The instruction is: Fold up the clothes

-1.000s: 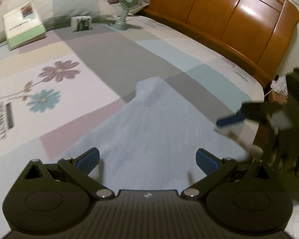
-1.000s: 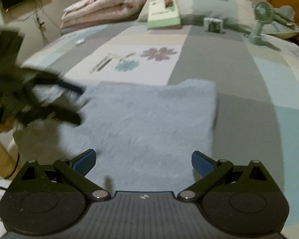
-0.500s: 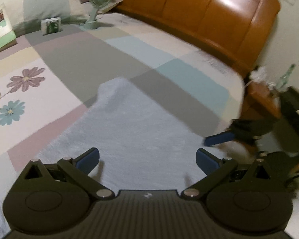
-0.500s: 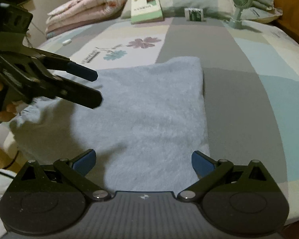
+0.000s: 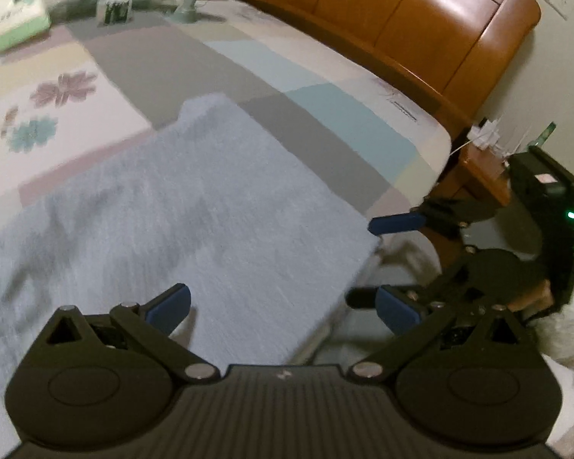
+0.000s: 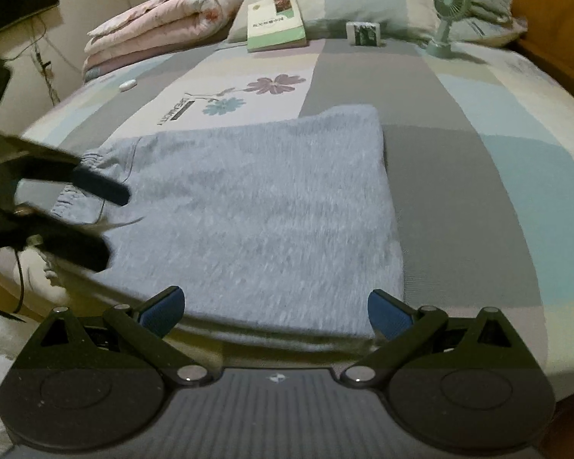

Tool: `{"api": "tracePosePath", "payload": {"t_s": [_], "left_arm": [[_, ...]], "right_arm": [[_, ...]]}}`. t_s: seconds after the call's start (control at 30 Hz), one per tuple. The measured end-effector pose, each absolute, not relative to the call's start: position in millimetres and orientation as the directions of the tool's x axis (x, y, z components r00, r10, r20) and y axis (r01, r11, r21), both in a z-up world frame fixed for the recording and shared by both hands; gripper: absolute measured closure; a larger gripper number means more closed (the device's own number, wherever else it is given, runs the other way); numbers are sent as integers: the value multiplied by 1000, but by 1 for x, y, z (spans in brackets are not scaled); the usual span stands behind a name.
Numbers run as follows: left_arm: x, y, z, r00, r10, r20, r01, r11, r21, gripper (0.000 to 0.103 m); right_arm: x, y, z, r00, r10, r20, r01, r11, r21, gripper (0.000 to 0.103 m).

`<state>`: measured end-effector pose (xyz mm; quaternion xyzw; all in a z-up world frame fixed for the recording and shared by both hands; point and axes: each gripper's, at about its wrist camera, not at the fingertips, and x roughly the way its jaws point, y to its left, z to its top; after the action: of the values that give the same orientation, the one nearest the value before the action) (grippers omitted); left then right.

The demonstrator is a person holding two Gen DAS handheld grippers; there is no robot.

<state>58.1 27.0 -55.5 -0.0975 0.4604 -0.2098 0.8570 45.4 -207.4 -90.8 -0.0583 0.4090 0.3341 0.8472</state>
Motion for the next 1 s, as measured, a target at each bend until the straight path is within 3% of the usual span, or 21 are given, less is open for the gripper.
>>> {"api": "tracePosePath", "payload": {"t_s": [0.1,0.37,0.67,0.8,1.0], "left_arm": [[56,29,-71,441,-429,-789,188,903,-386,1],[22,74,-31,611,-382,-693,107,908,-406,1],[-11,173,-54,651,-230,-723,-261,827,-498,1],[-16,198,-87,629,-338,-700,-342,688,-640,1],[0,210,-116,617,-456,-642,-355,567,-744,1]], "right_arm": [[44,-207,-96,425,511,-747,-600,777,190,0],[48,-215,-68,433,537,-724,-570,785,242,0],[45,-214,-53,460,590,-663,-552,775,307,0],[44,-212,-54,454,591,-667,-544,777,318,0],[46,-215,-56,459,576,-676,-520,791,321,0]]}}
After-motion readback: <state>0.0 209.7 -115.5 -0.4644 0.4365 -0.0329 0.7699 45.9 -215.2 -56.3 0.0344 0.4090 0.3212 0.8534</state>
